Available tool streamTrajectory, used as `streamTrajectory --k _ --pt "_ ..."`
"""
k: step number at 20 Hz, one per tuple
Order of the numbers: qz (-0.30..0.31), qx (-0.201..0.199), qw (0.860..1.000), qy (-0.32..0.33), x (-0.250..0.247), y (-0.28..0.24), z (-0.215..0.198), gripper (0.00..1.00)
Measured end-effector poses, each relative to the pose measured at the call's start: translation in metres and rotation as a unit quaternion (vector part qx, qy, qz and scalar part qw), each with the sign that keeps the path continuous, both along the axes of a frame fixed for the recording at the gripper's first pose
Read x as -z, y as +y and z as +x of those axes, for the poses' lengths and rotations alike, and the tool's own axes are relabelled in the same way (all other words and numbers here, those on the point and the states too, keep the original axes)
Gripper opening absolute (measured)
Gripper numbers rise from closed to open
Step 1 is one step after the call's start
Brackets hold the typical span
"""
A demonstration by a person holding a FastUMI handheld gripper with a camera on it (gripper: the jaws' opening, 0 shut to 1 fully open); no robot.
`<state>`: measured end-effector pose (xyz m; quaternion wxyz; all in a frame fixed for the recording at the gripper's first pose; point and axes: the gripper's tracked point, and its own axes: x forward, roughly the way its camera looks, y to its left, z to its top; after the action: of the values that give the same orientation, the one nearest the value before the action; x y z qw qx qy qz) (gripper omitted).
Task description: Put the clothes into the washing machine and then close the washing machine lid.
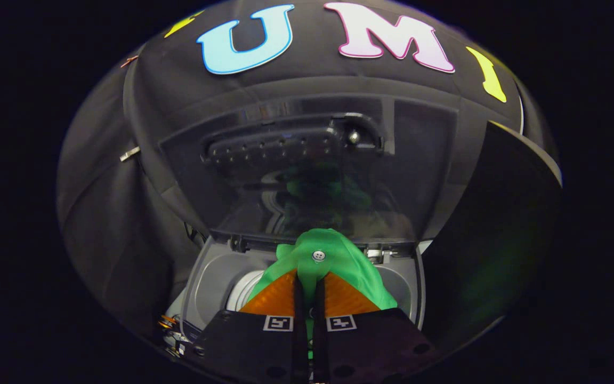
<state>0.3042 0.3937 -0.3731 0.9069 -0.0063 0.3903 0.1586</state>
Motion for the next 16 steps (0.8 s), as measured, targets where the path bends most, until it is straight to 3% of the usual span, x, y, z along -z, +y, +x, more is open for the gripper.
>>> streamTrajectory --k 3,5,10,16 --pt "-0.028 -0.007 1.0 -0.006 0.011 0.005 -0.001 0.08" --pt "-0.046 -0.008 0.999 -0.005 0.016 0.006 -0.003 0.14" --pt "-0.054 0.012 0.998 0.022 0.023 0.005 -0.017 0.97" --pt "-0.026 0.001 0.999 -0.041 -0.03 0.004 -0.022 1.0"
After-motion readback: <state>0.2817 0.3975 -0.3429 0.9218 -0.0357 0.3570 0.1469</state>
